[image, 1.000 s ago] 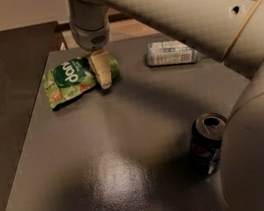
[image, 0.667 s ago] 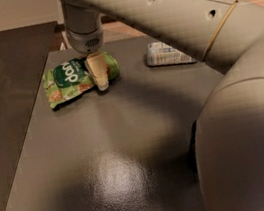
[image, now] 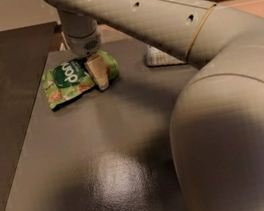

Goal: Pick green rice chip bag

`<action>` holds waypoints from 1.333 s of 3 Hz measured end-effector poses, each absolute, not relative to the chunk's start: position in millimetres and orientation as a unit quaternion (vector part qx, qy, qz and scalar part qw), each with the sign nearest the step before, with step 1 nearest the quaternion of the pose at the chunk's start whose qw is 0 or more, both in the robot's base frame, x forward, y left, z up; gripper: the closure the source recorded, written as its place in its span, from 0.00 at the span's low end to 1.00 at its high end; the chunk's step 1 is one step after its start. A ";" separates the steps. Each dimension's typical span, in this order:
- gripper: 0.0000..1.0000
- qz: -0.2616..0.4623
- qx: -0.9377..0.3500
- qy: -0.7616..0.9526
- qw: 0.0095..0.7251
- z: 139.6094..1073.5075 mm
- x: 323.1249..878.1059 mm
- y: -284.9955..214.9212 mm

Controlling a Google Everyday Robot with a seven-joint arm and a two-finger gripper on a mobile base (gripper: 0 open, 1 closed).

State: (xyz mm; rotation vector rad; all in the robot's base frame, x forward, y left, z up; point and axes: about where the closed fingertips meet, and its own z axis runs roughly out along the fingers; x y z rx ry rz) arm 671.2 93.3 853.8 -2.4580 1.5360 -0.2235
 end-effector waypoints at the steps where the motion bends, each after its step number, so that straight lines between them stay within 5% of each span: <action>1: 0.41 -0.078 -0.843 0.523 0.103 851.9 670.6 89.0; 3: 0.87 -0.071 -0.841 0.522 0.127 882.9 659.2 77.6; 4: 1.00 -0.060 -0.838 0.519 0.158 919.5 645.7 70.3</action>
Offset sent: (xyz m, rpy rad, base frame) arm -0.0085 -0.0177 0.0235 -0.0152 0.0119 0.0055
